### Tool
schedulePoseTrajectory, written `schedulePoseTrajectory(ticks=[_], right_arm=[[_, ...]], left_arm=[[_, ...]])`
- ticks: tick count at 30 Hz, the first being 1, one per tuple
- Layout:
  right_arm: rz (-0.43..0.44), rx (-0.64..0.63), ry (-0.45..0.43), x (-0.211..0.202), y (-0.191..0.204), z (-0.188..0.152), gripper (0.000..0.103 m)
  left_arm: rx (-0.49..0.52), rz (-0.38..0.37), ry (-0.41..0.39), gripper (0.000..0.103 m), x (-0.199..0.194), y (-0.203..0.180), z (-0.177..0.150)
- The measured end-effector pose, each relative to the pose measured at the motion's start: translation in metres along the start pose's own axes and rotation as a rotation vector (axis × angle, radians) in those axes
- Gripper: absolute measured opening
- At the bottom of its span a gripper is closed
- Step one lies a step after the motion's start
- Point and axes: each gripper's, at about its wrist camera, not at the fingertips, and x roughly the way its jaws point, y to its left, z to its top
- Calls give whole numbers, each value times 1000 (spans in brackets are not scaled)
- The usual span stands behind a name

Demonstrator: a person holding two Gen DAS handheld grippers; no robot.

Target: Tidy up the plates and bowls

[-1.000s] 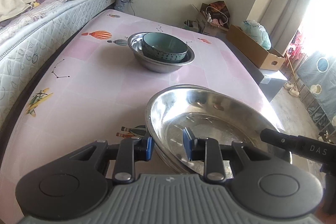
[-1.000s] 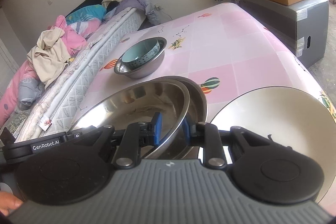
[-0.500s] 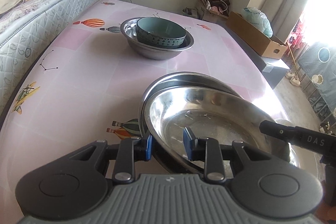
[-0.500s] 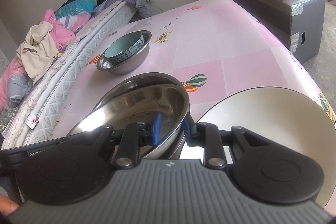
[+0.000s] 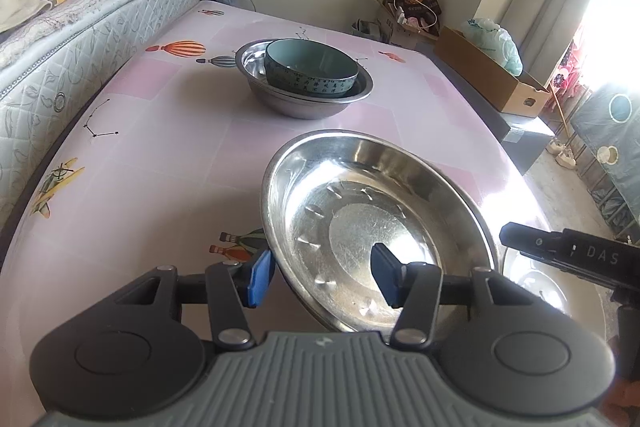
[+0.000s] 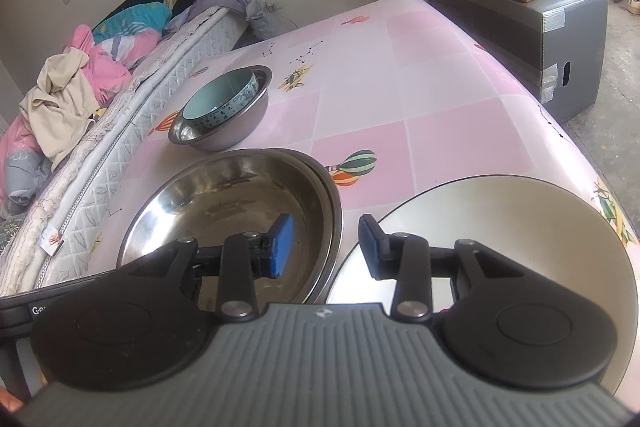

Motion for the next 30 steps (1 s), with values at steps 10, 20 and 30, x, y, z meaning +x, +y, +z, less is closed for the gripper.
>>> schedulePoseTrajectory(ticks=[10,20,30], right_arm=[[5,7,-13,-11,-3,-2,41],[27,43,2,-13,-9,-6,42],[4,74,-9,-16,-21,-7,43]], left_arm=[[-9,1,-54,58,-19,3,-5],[38,40,27,64,7,-16,0],[86,90,-24,70,-4,-17,0]])
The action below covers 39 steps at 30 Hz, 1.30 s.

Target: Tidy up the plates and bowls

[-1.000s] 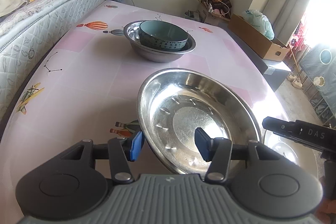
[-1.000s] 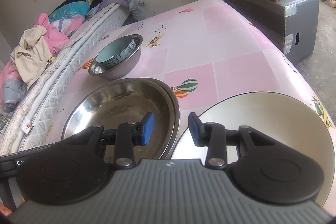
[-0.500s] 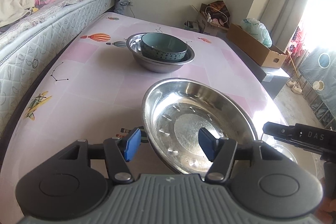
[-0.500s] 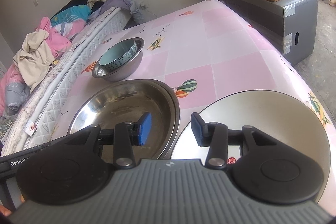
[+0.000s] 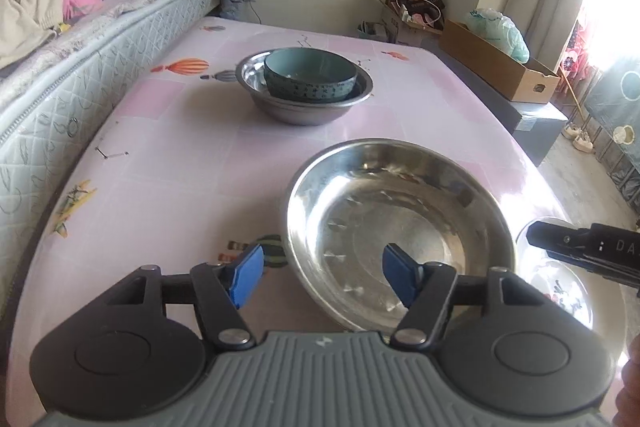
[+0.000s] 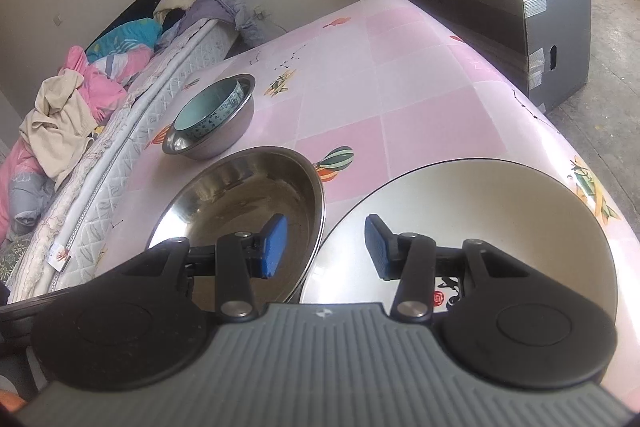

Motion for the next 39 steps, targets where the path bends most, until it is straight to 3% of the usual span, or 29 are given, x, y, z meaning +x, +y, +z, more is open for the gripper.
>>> schedulePoseTrajectory(ticks=[6,12,25,35,39], right_arm=[[13,25,-5,0,-5,-1,43],[1,56,-55,-21,-25,3,44],[-69,184,-146,-73,-113,-4,44],[-12,247,-102,-66,-157,-22,44],[3,242,-80,-56,-166,-21,38]], left_arm=[[39,-14,40,72,12,-14,5],[33,9,-12,72,-7,-18,0],[67,-170,14,72,-30,-65,-37],[119,-239,66,67,-17,-109,-68],[108,-289,83,62,-10,-124,-77]])
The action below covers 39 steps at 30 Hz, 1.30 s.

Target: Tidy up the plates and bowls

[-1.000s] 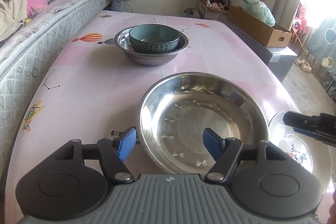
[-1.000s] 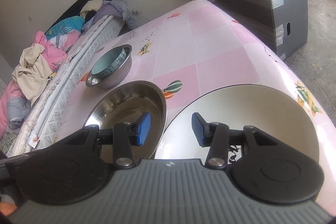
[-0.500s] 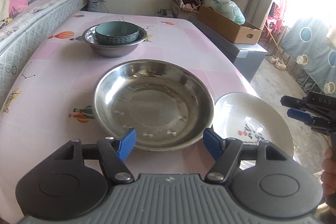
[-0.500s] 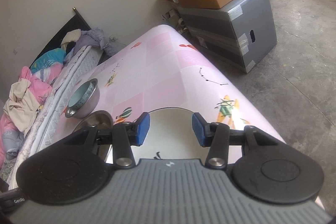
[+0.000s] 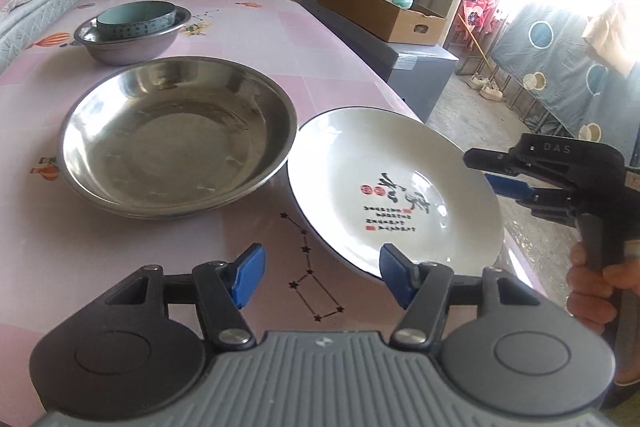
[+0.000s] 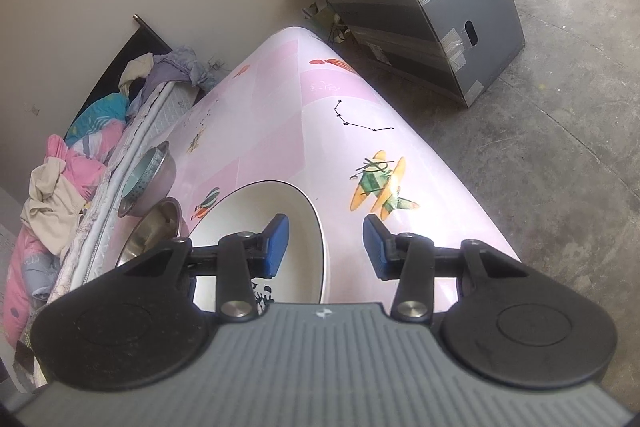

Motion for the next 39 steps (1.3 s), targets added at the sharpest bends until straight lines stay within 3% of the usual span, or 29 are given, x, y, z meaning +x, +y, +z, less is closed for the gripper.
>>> schedulePoseTrajectory(ticks=[8,10,15,39], right_arm=[[44,-3,28,14,-6,10,28],[60,1,41,17,-5,9,24],[92,-10,70,22,-1,7,20],[85,-44,171,-24,16,-43,22]], left_arm=[[-28,-28,29,51,20,-11,0],[-33,-25,26,41,23,-12,3],[-46,-1,27,36,23,-12,4],[-43,-9,65,36,-10,9,-15]])
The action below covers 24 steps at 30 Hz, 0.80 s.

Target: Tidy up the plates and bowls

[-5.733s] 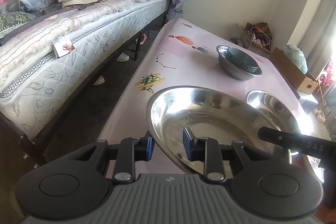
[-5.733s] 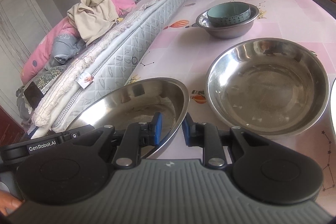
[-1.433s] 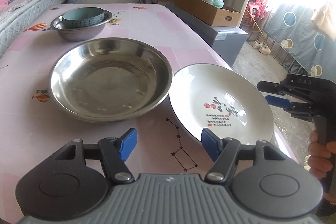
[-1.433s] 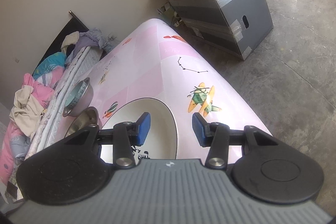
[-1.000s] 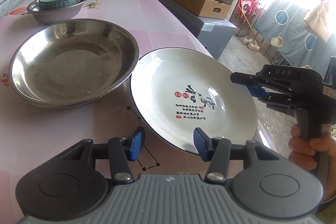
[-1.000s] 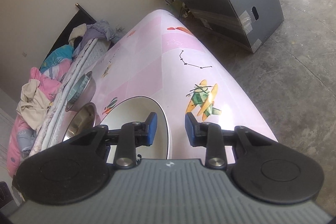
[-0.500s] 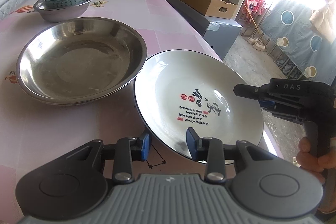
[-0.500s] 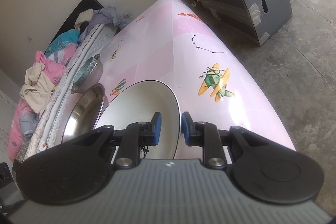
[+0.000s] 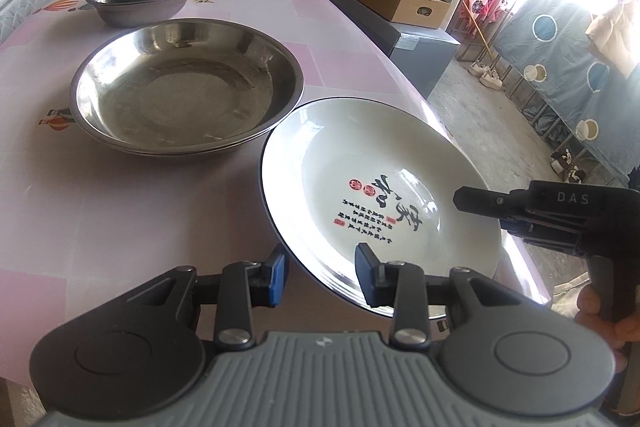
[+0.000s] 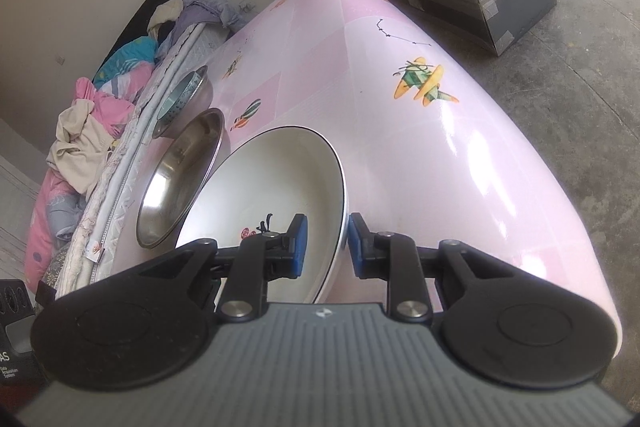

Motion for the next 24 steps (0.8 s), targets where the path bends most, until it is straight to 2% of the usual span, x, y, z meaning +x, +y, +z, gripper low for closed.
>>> schedulePoseTrajectory(ticks=[4,11,24], right_arm=[[1,11,1,0,-1,-3,22],[-45,-39,-15,5,5,0,22],[-72,-68,-48,11,7,1,21]], left_arm=[[5,5,2,36,3,2,3],[50,63,-4,36,13,-1,12],[48,114,-3,36,17,-6,18]])
